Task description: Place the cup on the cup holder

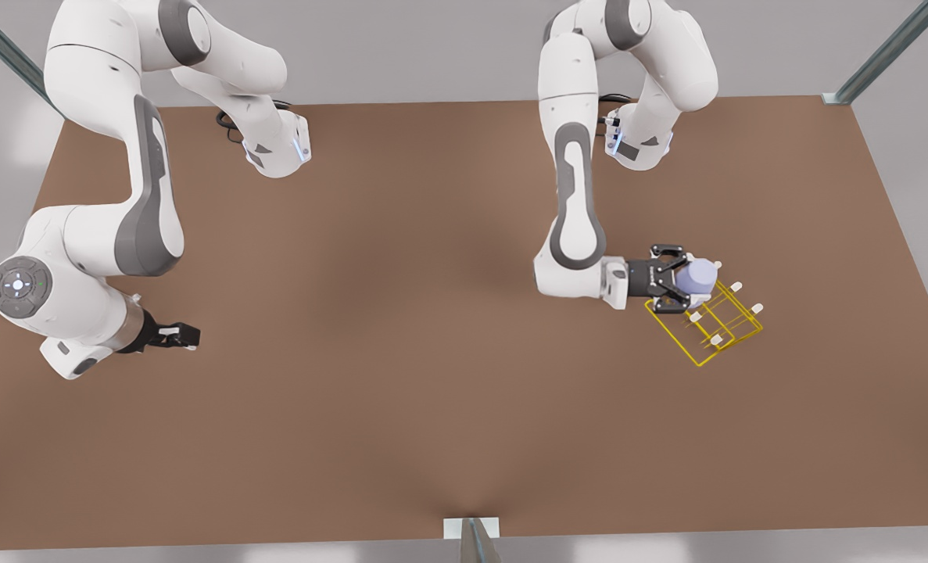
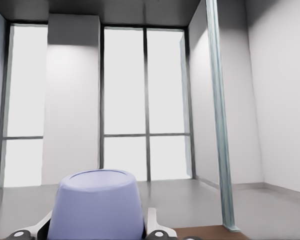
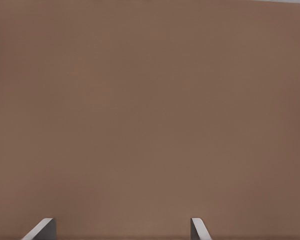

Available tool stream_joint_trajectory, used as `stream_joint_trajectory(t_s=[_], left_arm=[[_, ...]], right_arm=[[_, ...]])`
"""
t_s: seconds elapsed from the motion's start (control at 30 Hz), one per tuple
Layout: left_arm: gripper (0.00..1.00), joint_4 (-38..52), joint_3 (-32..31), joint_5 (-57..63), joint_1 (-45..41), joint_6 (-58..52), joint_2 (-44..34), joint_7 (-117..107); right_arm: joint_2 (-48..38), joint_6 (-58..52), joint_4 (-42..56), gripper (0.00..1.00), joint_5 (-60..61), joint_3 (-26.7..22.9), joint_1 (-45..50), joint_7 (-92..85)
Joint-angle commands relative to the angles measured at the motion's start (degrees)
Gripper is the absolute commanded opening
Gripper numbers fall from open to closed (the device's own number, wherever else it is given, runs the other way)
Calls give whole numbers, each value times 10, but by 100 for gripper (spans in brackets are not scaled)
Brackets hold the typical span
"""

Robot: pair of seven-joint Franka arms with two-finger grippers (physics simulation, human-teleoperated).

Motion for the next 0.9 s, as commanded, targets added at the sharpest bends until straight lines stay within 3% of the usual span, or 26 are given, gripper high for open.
stream_joint_trajectory(t_s=[0.0, 0.53, 0.87], left_arm=[[77, 0, -1, 3, 4, 6, 1, 294], [78, 16, -92, -31, 78, 12, 0, 203], [82, 14, -102, -96, 79, 14, 0, 102]], right_arm=[[0, 0, 0, 100, 0, 1, 0, -4], [3, -1, -1, 100, 2, 0, -2, -5], [2, 0, 2, 100, 0, 0, 1, 3]])
